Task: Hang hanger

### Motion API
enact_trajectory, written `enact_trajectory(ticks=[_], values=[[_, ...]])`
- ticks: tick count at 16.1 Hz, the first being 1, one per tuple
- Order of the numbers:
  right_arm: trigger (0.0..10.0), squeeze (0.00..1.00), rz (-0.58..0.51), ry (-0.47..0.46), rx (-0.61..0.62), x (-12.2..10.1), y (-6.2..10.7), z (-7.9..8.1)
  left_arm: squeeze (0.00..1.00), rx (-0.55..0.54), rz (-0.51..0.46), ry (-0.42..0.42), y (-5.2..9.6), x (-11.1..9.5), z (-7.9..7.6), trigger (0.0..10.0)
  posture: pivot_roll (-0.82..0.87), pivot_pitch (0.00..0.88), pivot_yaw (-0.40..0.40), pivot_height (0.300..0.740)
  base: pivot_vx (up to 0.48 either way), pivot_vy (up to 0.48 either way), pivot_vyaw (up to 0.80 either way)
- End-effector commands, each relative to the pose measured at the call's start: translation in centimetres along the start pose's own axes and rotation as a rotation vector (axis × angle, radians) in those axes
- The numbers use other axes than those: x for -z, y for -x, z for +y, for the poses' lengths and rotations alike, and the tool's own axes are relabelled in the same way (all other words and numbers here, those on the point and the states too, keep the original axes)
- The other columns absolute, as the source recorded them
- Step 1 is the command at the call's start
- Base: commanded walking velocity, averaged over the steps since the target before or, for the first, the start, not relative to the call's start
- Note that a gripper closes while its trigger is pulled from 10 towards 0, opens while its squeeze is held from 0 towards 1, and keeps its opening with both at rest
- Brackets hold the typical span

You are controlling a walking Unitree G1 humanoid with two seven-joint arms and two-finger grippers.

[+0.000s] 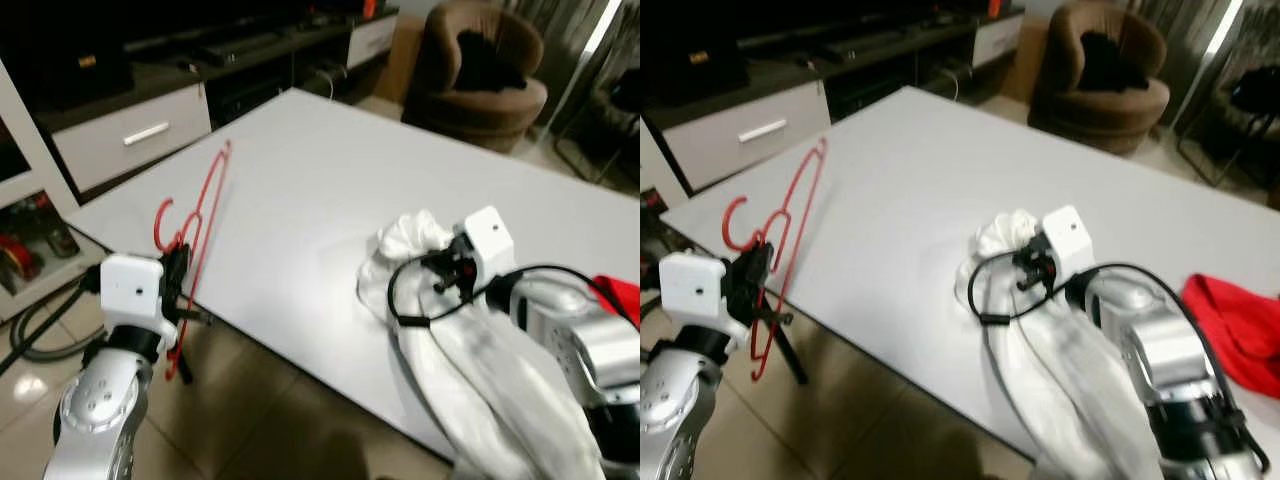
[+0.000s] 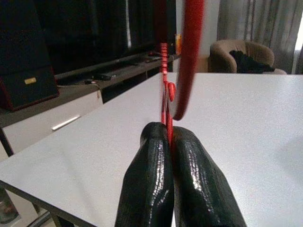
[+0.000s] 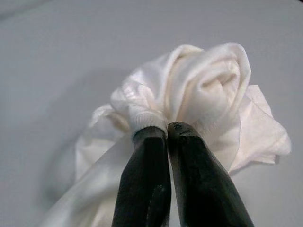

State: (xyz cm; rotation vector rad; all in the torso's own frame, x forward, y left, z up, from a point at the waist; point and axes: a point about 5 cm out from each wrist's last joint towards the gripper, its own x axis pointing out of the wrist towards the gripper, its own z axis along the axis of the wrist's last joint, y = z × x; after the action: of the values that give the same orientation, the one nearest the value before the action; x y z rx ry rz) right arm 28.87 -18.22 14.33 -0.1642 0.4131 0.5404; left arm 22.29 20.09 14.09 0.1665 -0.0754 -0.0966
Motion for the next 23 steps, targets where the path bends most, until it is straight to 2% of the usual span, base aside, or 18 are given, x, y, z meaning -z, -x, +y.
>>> enact_trajectory(ticks=[1, 4, 5, 6, 8, 9, 10, 12, 13, 14, 15, 16, 17, 20, 23], values=[[10.0, 0.64, -0.021, -0.002, 0.005, -0.7, 0.4, -0.4, 0.00, 0.015, -0.013, 0.002, 0.1, -0.4, -0.1, 10.0, -0.08, 0.000, -0.028, 0.740, 0.000, 0.000, 0.00], [10.0, 0.64, -0.021, -0.002, 0.005, -0.7, 0.4, -0.4, 0.00, 0.015, -0.013, 0.002, 0.1, -0.4, -0.1, 10.0, -0.08, 0.000, -0.028, 0.740, 0.000, 0.000, 0.00], [10.0, 1.00, 0.023, -0.067, 0.008, -0.1, 2.7, -2.0, 0.00, 0.085, 0.005, -0.013, 0.2, -0.3, -0.8, 10.0, -0.08, 0.000, -0.023, 0.740, 0.000, 0.000, 0.00], [10.0, 1.00, 0.028, -0.078, 0.009, -0.1, 3.3, -2.4, 0.00, 0.101, 0.011, -0.017, 0.3, -0.2, -1.0, 10.0, -0.08, 0.000, -0.023, 0.740, 0.000, 0.000, 0.00], [10.0, 1.00, 0.001, -0.048, 0.020, -2.4, 5.7, -3.5, 0.00, 0.117, 0.021, -0.020, 0.2, -0.1, -1.3, 10.0, -0.09, 0.000, -0.022, 0.740, 0.000, 0.000, 0.00], [10.0, 0.10, -0.052, -0.058, 0.035, -3.7, 6.4, -3.7, 0.00, 0.118, 0.022, -0.023, 0.1, -0.1, -1.4, 10.0, -0.09, 0.000, -0.019, 0.740, 0.000, 0.000, 0.00], [10.0, 0.00, -0.122, -0.068, 0.037, -5.2, 7.0, -3.9, 0.00, 0.118, 0.022, -0.023, 0.0, -0.1, -1.4, 10.0, -0.09, 0.000, -0.019, 0.740, 0.000, 0.000, 0.00], [10.0, 0.00, -0.264, -0.070, 0.070, -7.2, 7.5, -3.9, 0.00, 0.115, 0.020, -0.022, -0.1, -0.2, -1.3, 10.0, -0.09, 0.000, -0.016, 0.740, 0.000, 0.000, 0.00], [10.0, 0.00, -0.369, -0.064, 0.116, -8.2, 7.6, -3.5, 0.00, 0.112, 0.018, -0.021, -0.2, -0.3, -1.3, 10.0, -0.10, 0.000, -0.015, 0.740, 0.000, 0.000, 0.00], [10.0, 0.00, -0.476, -0.038, 0.210, -8.3, 7.1, -2.3, 0.00, 0.111, 0.012, -0.021, -0.4, -0.7, -1.3, 10.0, -0.09, 0.000, -0.014, 0.740, 0.000, 0.000, 0.00], [10.0, 0.00, -0.514, -0.070, 0.261, -7.9, 6.7, -1.4, 0.00, 0.111, 0.005, -0.021, -0.6, -1.0, -1.3, 10.0, -0.09, 0.000, -0.013, 0.740, 0.000, 0.000, 0.00], [10.0, 0.00, -0.523, -0.079, 0.288, -7.5, 6.5, -0.9, 0.00, 0.108, -0.002, -0.019, -0.7, -1.2, -1.3, 10.0, -0.09, 0.000, -0.012, 0.740, 0.000, 0.000, 0.00], [10.0, 0.00, -0.524, -0.059, 0.323, -6.5, 5.7, 0.9, 0.00, 0.100, -0.019, -0.009, -1.0, -1.8, -1.3, 10.0, -0.09, 0.000, -0.009, 0.740, 0.000, 0.000, 0.00], [10.0, 0.00, -0.551, -0.128, 0.374, -5.3, 5.2, 3.1, 0.00, 0.100, -0.031, -0.009, -1.1, -2.3, -1.2, 10.0, -0.09, 0.000, -0.008, 0.740, -0.290, 0.000, 0.00], [10.0, 0.00, -0.558, -0.049, 0.280, -5.1, 4.8, 6.5, 0.00, 0.097, -0.024, -0.007, -1.2, -2.2, -1.1, 10.0, -0.10, 0.000, -0.005, 0.740, -0.309, 0.000, 0.00]])
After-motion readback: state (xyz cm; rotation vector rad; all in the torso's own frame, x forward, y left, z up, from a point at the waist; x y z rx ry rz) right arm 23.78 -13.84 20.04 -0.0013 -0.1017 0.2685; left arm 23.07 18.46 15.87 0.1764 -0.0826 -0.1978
